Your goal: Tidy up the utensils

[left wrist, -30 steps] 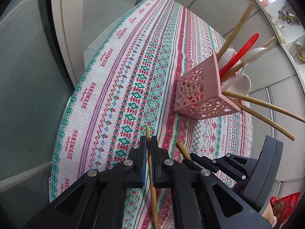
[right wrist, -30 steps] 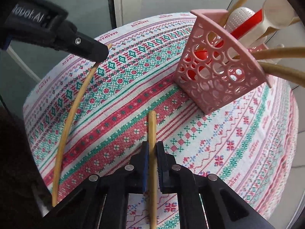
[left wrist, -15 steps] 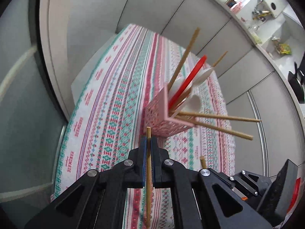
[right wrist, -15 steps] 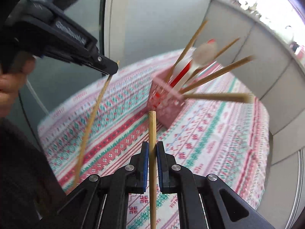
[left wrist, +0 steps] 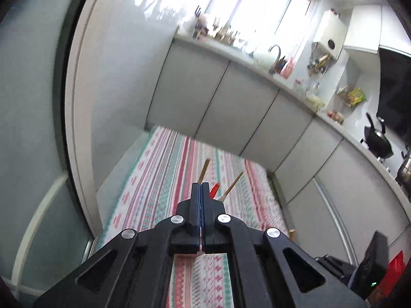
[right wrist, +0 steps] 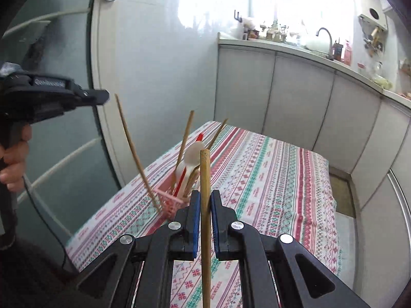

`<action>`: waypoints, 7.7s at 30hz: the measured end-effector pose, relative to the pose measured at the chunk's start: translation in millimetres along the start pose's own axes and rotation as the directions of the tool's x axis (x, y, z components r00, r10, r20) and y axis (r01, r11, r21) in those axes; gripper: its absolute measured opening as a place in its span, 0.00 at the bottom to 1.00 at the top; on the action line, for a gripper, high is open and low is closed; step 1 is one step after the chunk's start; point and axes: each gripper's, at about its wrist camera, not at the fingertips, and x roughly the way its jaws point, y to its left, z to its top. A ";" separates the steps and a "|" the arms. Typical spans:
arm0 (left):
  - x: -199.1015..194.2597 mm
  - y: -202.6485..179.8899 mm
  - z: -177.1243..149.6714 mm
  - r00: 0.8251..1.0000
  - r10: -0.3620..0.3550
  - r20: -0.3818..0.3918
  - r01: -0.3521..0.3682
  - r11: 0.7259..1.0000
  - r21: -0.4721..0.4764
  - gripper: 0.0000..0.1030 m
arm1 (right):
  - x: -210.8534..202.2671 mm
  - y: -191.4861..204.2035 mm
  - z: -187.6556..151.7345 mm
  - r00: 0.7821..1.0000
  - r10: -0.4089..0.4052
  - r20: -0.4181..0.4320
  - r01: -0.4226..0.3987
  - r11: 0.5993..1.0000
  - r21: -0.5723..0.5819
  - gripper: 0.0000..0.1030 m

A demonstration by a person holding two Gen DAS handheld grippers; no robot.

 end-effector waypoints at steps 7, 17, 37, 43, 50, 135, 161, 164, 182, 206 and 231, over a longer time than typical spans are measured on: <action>-12.8 -20.4 19.7 0.999 -0.030 0.028 0.029 0.998 0.050 0.00 | 1.2 -11.4 7.4 1.000 0.001 0.004 -0.001 0.999 0.045 0.08; 145.6 66.1 -19.6 0.871 0.267 -0.413 -0.271 0.961 0.049 0.01 | 24.2 -26.1 0.7 0.997 0.036 -0.064 -0.029 0.993 0.114 0.08; 358.7 117.8 -19.6 0.728 0.336 -0.597 -0.389 0.920 0.043 0.22 | 63.5 -80.8 -7.8 0.987 0.045 -0.156 -0.003 0.967 0.256 0.08; 356.5 129.6 -21.6 0.739 0.335 -0.585 -0.402 0.915 0.015 0.04 | 61.8 -90.1 -8.7 0.987 0.039 -0.153 0.006 0.959 0.285 0.08; 295.0 118.9 -6.4 0.807 0.323 -0.494 -0.366 0.930 0.010 0.04 | 51.0 -85.4 -3.6 0.993 0.030 -0.117 0.006 0.956 0.292 0.08; 96.1 -103.6 -12.2 0.992 0.003 0.129 -0.057 0.905 0.422 0.04 | 15.4 -89.8 13.9 0.999 0.025 0.036 -0.037 0.913 0.407 0.08; 77.9 -13.9 -22.2 0.965 0.079 -0.248 -0.053 0.993 0.110 0.67 | -21.6 -64.4 61.2 0.966 -0.036 0.258 -0.077 0.907 0.415 0.08; 77.1 11.9 -37.3 0.936 0.151 -0.319 -0.130 0.988 0.085 0.68 | -26.7 -48.9 72.3 0.946 -0.071 0.316 -0.065 0.914 0.400 0.08; 112.8 91.4 -93.7 0.769 0.330 -0.547 -0.282 0.944 0.173 0.68 | 53.8 50.7 97.5 0.829 -0.276 0.486 0.091 0.925 0.369 0.08; 115.3 101.4 -90.6 0.771 0.298 -0.563 -0.274 0.953 0.129 0.68 | 136.4 102.2 63.3 0.772 -0.415 0.482 0.367 0.909 0.195 0.08; 95.2 73.1 -80.6 0.839 0.269 -0.474 -0.232 0.963 0.135 0.68 | 32.1 56.1 74.1 0.889 -0.270 0.370 0.198 0.955 0.222 0.78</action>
